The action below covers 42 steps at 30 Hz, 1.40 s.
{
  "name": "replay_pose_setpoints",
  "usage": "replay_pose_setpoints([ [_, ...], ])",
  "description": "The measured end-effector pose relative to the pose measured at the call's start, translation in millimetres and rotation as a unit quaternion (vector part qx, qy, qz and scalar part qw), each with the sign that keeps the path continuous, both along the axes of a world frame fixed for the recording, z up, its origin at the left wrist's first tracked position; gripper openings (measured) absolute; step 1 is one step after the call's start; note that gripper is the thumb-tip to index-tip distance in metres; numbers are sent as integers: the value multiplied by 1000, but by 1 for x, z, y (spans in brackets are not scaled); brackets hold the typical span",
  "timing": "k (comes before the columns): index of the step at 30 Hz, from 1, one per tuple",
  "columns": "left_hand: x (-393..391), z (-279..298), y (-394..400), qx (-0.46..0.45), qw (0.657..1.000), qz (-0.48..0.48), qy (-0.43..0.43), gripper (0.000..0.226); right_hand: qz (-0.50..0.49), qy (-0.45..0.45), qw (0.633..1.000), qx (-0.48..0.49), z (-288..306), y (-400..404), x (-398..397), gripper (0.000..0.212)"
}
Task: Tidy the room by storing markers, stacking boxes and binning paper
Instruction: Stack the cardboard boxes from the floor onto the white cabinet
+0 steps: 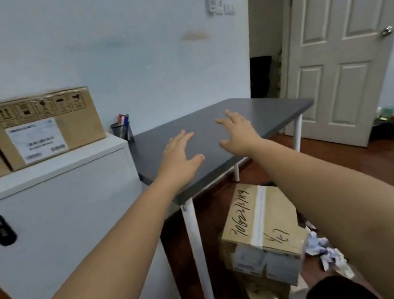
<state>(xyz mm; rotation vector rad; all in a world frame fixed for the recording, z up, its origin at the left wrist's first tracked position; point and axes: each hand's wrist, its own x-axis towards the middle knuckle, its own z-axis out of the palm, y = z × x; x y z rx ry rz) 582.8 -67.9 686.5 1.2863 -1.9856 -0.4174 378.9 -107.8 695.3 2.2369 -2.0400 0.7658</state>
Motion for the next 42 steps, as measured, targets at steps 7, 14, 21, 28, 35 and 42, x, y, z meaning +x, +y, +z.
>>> replay_pose_setpoints([
  [7, -116, -53, 15, 41, 990, -84, -107, 67, -121, -127, 982, 66, -64, 27, -129, 65],
  [14, -135, -133, 5, 220, 954, -63, -192, 71, -166, -197, 923, 287, -168, 45, -178, 74],
  [21, -127, -184, 5, 366, 913, 17, -182, 52, -165, -272, 869, 379, -252, 74, -177, 84],
  [28, -113, -243, -5, 406, 906, 75, -89, 53, -183, -304, 852, 385, -275, 88, -179, 74],
  [35, -122, -258, 0, 434, 891, 127, 34, 67, -145, -350, 814, 440, -290, 90, -177, 66],
  [42, -132, -259, 15, 443, 862, 149, 193, 38, -210, -589, 698, 349, -300, 97, -164, 65],
])
